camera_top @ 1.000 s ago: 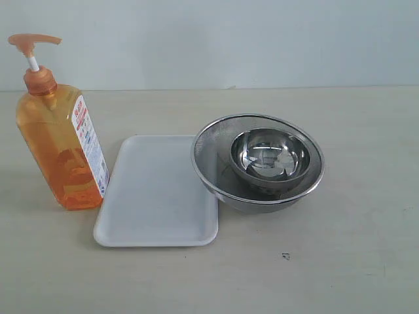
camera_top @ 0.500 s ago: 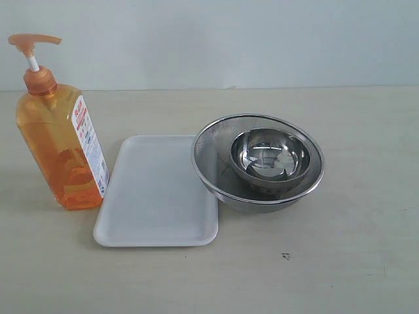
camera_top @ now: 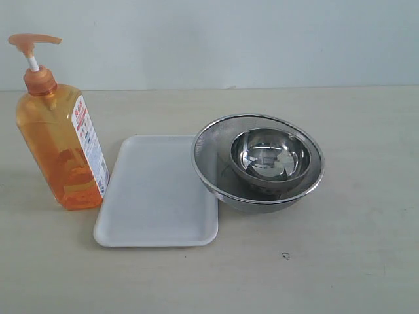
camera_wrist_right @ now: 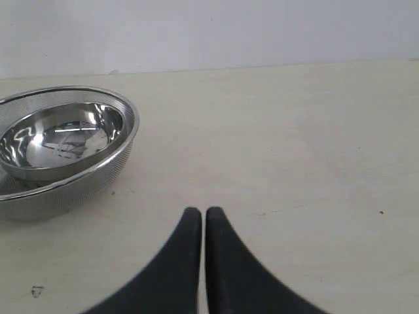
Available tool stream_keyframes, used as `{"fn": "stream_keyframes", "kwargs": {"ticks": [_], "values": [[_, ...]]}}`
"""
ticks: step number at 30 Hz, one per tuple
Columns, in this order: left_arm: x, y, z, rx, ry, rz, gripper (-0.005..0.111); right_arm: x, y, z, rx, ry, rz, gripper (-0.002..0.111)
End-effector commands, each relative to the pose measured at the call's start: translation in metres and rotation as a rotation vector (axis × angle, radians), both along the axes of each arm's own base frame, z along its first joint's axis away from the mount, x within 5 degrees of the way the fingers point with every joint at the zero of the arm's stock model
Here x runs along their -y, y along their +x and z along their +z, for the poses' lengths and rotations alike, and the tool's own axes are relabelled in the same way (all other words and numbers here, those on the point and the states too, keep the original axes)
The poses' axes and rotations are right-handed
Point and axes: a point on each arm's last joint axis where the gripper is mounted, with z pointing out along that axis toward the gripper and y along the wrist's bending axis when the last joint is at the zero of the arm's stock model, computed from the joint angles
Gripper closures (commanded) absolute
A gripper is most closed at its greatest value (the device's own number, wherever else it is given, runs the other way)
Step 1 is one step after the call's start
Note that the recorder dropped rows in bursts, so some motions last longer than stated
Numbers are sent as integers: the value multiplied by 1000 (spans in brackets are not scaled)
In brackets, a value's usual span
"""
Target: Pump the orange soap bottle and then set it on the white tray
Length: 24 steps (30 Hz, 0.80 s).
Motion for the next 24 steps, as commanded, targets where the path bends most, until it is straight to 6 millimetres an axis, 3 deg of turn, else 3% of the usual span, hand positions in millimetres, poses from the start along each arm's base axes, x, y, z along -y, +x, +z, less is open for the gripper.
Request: {"fn": "stream_keyframes", "kwargs": {"ticks": [1,8,14,18,24], "values": [[-1,-2,13,144,-12,3,102,0,0,1,11,-5,-3,109],[0,-5,49,176,-60,-6,102,0,0,1,11,-5,-3,109],[1,18,80,32,-55,-5,102,0,0,1,16,-4,-3,109],[1,44,88,-64,-52,-2,102,0,0,1,16,-4,-3,109],[2,74,78,-188,-49,2,102,0,0,1,16,-4,-3,109]]}}
